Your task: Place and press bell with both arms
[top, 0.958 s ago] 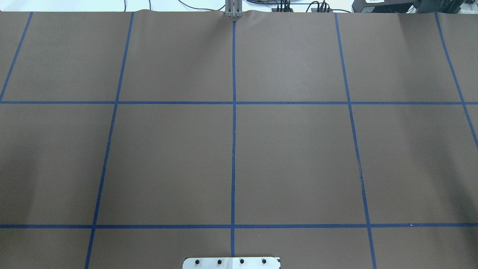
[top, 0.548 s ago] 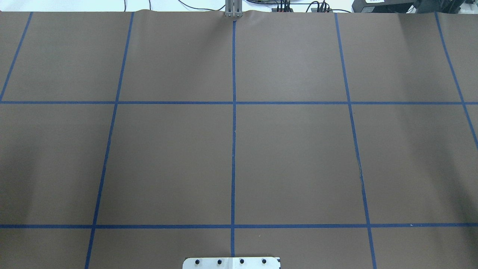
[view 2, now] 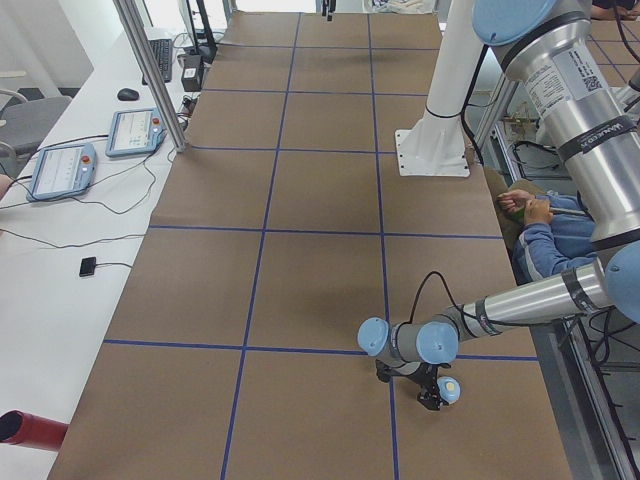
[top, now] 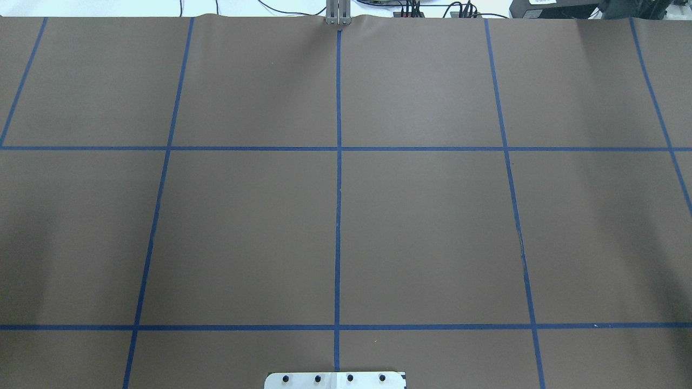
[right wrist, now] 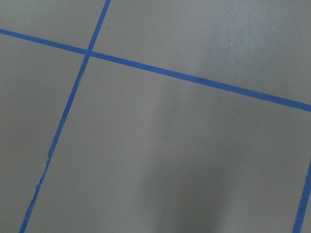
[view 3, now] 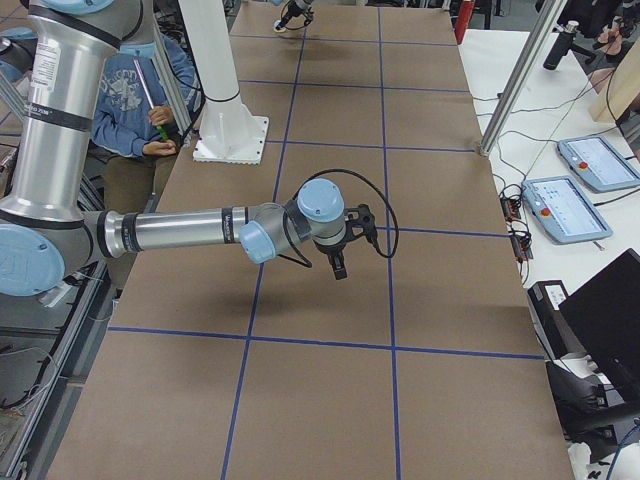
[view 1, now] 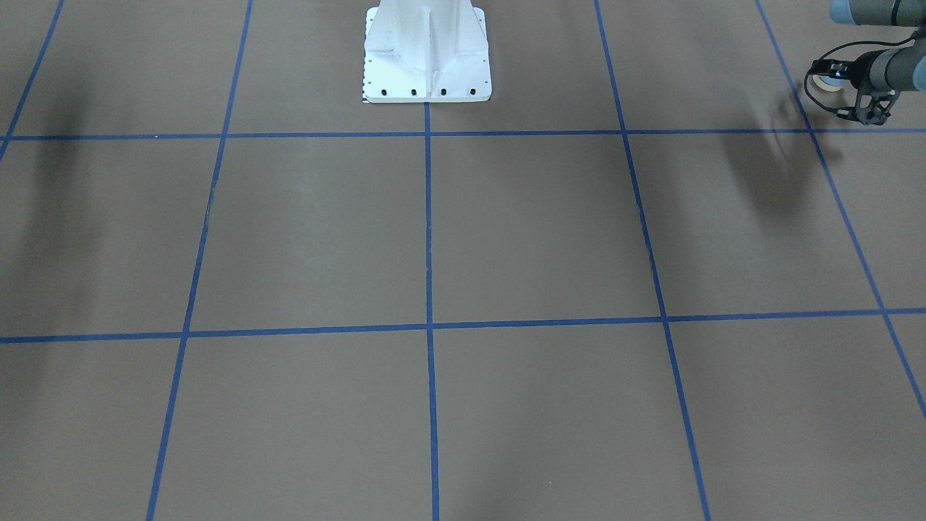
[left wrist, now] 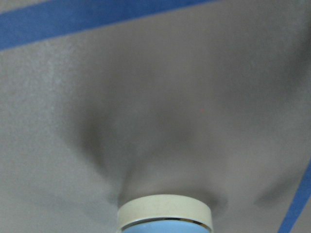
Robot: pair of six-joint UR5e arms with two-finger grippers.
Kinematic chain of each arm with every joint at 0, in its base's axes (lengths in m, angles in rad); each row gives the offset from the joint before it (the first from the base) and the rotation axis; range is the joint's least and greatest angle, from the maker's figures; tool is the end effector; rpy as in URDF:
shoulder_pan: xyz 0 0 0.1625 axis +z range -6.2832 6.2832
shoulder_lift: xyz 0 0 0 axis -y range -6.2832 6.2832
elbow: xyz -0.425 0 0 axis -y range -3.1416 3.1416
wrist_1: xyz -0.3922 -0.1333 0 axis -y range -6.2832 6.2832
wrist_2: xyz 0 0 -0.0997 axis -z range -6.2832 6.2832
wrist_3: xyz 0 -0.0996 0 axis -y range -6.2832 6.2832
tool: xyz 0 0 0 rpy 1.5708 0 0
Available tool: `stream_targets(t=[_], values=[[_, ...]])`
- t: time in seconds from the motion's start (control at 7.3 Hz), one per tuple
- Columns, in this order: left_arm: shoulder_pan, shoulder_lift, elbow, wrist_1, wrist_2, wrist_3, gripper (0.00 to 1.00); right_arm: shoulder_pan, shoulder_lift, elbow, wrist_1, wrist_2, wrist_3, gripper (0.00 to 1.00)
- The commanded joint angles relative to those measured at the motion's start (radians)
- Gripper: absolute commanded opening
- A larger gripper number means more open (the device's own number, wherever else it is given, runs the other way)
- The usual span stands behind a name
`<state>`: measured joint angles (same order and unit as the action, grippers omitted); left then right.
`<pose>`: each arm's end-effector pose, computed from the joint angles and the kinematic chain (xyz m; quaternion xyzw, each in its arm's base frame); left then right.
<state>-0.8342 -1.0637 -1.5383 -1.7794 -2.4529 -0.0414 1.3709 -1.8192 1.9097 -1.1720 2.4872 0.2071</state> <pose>0.0951 -0.1889 0.8278 -0.2975 0.3331 0.2377 0.8626 -0.0267 -0.4054 0.5457 0.1260 -0.4642 -0.1040 0.8705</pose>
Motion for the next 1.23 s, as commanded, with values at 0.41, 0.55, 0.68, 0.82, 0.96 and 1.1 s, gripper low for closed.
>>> stream_targets(t=[0.41,0.55,0.68,0.82,0.96,1.1], values=[[0.006,-0.002,0.033,-0.017,0.003,0.0,0.97,0.0,0.0,0.0,0.0,-0.001,0.0,1.0],[0.007,-0.004,0.035,-0.017,0.003,0.0,0.97,0.0,-0.002,0.0,0.0,-0.001,0.0,1.0],[0.007,-0.005,0.037,-0.024,0.002,0.0,0.97,0.0,-0.003,0.0,0.0,-0.001,0.0,1.0],[0.01,-0.007,0.038,-0.026,0.002,0.0,0.9,0.0,-0.003,0.0,0.0,-0.001,0.0,1.0],[0.01,-0.007,0.038,-0.026,0.002,0.0,0.69,0.0,-0.003,0.0,0.0,-0.001,0.0,1.0],[0.014,-0.007,0.044,-0.028,0.003,0.0,0.53,0.0,-0.003,0.0,0.0,-0.001,0.0,1.0]])
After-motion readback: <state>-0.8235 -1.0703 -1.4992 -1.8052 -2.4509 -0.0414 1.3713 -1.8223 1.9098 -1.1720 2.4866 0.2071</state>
